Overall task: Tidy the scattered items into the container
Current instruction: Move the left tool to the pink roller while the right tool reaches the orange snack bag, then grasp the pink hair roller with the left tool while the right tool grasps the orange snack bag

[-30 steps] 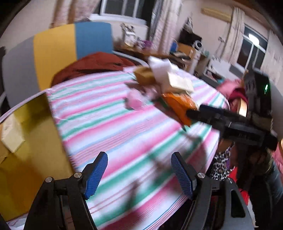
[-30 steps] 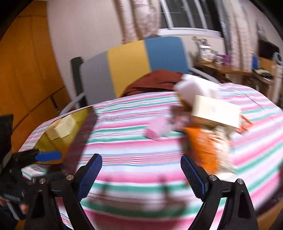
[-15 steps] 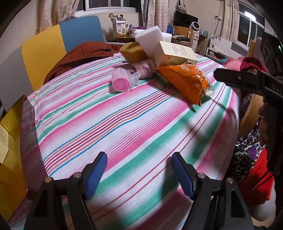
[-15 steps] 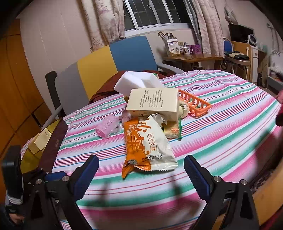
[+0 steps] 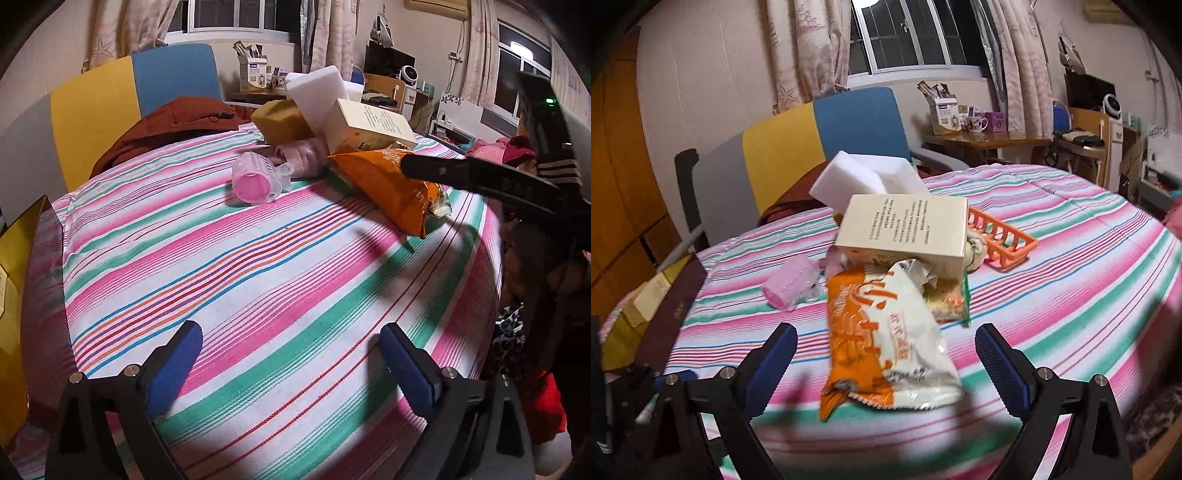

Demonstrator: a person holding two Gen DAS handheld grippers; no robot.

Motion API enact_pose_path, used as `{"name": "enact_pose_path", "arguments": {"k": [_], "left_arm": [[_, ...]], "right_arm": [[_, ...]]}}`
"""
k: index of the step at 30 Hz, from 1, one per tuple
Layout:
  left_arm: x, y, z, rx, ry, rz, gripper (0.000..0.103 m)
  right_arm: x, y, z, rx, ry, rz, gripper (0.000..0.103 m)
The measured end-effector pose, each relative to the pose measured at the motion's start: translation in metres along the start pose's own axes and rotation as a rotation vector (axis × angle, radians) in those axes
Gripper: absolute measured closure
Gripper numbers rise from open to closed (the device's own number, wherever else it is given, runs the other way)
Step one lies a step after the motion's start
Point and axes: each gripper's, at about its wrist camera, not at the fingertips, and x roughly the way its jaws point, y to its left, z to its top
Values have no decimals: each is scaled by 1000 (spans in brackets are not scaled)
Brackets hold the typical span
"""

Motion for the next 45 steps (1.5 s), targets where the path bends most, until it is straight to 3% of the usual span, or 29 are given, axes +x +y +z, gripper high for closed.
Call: {"name": "enact_pose_path", "arguments": {"k": [3, 9, 18, 20, 24, 28, 45], "left_arm": [[1, -1, 1, 5, 4, 3, 3], [4, 4, 9, -37, 18, -7, 4], [35, 39, 63, -229, 83, -66, 16], [42, 44, 77, -251, 87, -46, 16], [57, 39, 108, -188, 70, 17, 16], [71, 34, 123, -140, 71, 29, 16], [121, 39, 131, -136, 96, 40, 18]], "right_arm": [[11, 1, 1, -17, 22, -9, 6], [31, 4, -4, -45, 68, -6, 29], [33, 6, -10, -75, 27, 8, 31], [33, 5, -11, -65, 24, 20, 31], [34, -1, -10, -36, 20, 50, 31], [37, -7, -10, -4, 30, 85, 30], [37, -10, -11, 9, 26, 109, 30]]}}
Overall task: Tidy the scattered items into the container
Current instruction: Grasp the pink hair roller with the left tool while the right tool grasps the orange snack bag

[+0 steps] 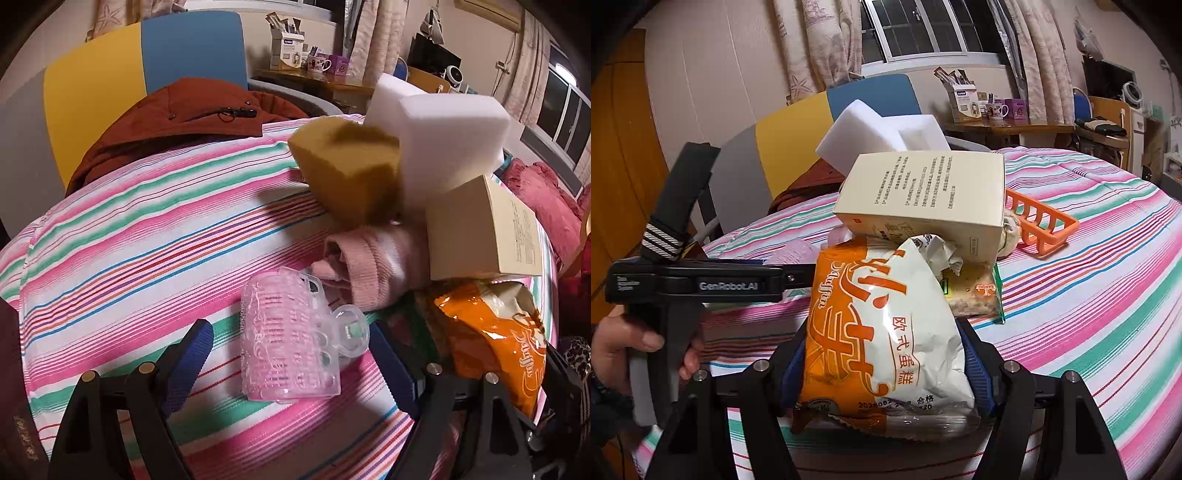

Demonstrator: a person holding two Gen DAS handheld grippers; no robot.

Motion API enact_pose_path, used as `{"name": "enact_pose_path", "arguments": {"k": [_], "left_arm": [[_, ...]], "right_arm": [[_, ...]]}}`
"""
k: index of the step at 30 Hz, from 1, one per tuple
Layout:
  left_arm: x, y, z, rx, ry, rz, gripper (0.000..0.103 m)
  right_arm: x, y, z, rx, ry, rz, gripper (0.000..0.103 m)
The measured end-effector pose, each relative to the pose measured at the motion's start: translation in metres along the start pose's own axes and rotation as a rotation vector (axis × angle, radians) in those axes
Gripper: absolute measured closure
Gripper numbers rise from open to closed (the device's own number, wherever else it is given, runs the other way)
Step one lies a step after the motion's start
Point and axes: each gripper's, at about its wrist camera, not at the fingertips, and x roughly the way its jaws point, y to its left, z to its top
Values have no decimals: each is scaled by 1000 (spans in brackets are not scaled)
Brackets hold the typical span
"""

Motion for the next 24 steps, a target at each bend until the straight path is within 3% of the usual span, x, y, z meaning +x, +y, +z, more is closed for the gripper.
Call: {"name": "enact_pose_path", "arguments": {"k": [4, 13, 24], "left_arm": [[-2, 2, -1, -9, -13, -25, 37], [-15, 10, -13, -64, -29, -35, 38], [-61, 7, -71, -65, -51, -48, 38]], "right_arm": [[1, 0, 0, 0, 1, -1, 30], [2, -1, -1, -7, 4, -6, 30], [2, 11, -2, -78, 9, -59, 32]]}}
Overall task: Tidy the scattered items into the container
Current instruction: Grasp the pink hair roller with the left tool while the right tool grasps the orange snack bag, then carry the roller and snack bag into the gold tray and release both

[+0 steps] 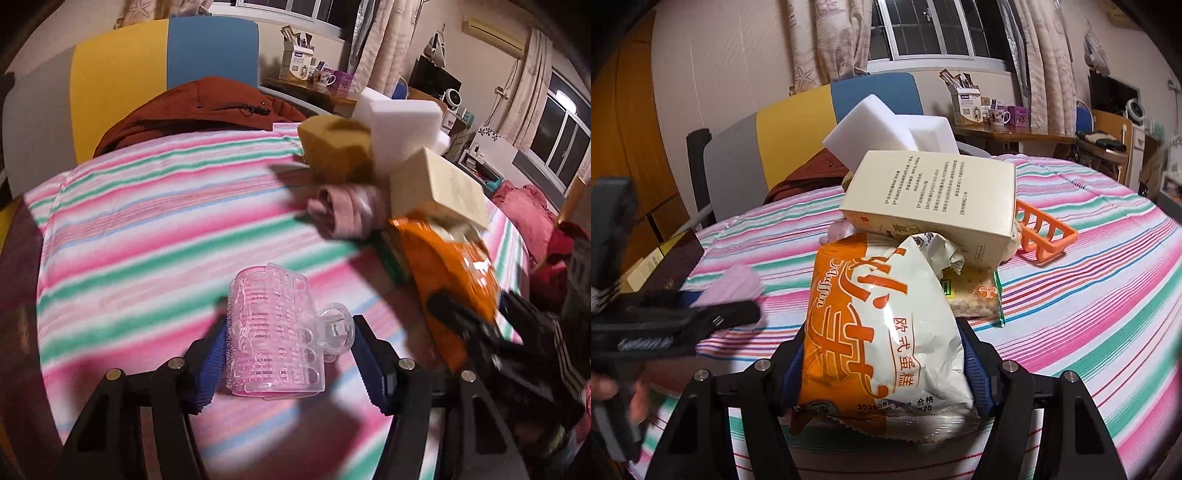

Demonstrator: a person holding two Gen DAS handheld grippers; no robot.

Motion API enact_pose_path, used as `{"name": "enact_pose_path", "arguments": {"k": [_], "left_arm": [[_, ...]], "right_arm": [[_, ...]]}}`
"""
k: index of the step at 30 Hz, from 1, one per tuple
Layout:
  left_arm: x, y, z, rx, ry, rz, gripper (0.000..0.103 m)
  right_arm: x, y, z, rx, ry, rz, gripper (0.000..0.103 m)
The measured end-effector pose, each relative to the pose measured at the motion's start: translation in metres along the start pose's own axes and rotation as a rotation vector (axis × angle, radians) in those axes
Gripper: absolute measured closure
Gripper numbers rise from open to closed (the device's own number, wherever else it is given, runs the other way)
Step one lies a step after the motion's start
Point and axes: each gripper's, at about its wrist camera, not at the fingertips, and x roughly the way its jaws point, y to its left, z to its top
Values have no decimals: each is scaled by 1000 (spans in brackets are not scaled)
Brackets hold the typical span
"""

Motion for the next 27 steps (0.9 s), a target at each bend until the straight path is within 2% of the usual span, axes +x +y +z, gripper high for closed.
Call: {"name": "enact_pose_path", "arguments": {"k": [3, 12, 20, 27], "left_arm": [[-15, -2, -17, 21, -11, 7, 38], [-48, 3, -45, 38, -58, -12, 38], [-90, 14, -47, 5, -148, -32, 38], [-131, 37, -49, -49, -223, -15, 38]], "right_arm": [[-5, 9, -4, -27, 12, -2, 32], [-24, 31, -22, -7, 62, 80, 35], [-35, 49, -20, 26, 74, 130, 38], [-43, 82, -7, -43, 61, 171, 38]]}}
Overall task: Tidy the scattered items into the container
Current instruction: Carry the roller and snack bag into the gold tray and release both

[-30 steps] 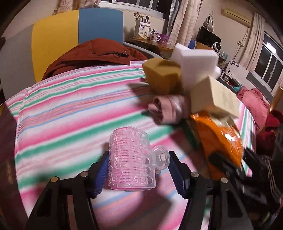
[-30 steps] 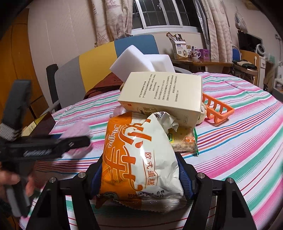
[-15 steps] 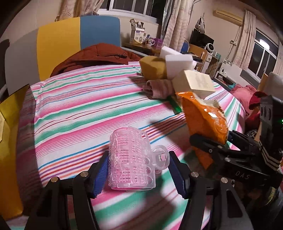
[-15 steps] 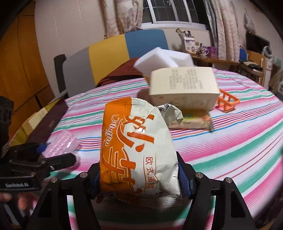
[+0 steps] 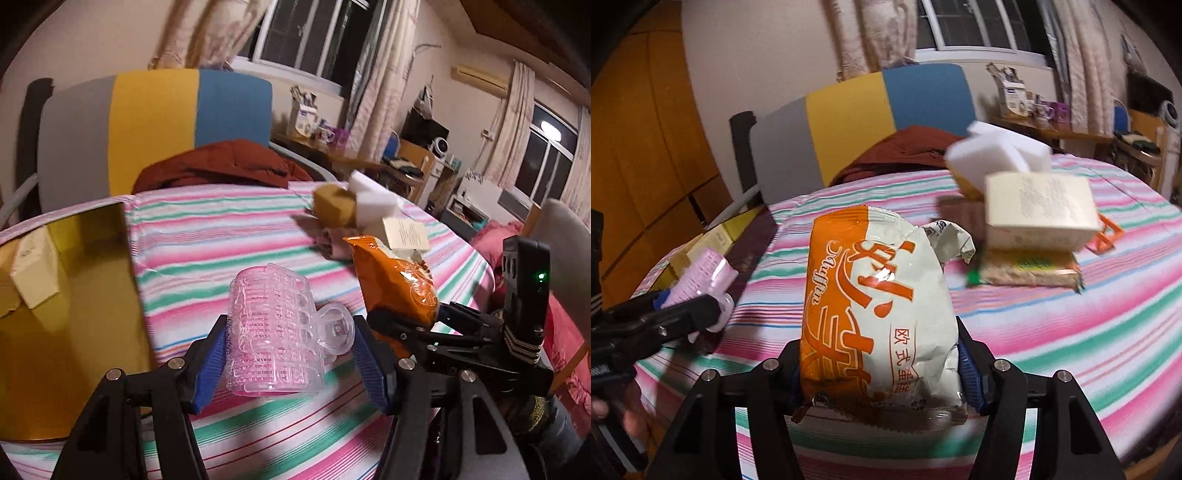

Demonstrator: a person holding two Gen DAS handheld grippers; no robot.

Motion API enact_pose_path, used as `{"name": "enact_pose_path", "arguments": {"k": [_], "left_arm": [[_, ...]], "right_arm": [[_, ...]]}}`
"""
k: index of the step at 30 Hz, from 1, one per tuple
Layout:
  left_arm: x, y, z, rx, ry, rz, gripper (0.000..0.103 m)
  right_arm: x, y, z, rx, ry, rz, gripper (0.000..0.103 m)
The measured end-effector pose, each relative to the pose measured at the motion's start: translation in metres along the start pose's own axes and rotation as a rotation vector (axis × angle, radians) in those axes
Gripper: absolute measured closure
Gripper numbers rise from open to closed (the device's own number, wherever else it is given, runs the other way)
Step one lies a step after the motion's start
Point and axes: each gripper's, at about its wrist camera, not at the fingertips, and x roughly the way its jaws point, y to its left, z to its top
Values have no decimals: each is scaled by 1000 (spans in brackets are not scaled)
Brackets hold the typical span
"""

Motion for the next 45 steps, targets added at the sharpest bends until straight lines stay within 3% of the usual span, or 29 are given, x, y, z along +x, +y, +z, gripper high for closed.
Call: {"name": "enact_pose_path", "arguments": {"k": [3, 10, 17, 26, 35, 39, 45], "left_arm": [[-11, 16, 3, -22, -14, 36, 38], [-27, 95, 25, -133, -1, 157, 38], [-2, 167, 49, -273, 65, 157, 38], [36, 209, 56, -320, 133, 181, 38], [32, 231, 45, -409, 115, 205, 38], [37, 237, 43, -451, 132, 191, 38], [41, 241, 40, -498, 143, 188, 37]], "right_arm": [[7, 20, 8, -34, 5, 33, 38], [30, 78, 41, -108, 25, 146, 38], [72, 141, 85, -155, 58, 225, 38], [143, 194, 128, -189, 139, 243, 38], [193, 210, 140, -204, 220, 238, 38], [210, 214, 142, -197, 272, 279, 35], [217, 208, 149, -135, 279, 305, 31]]}}
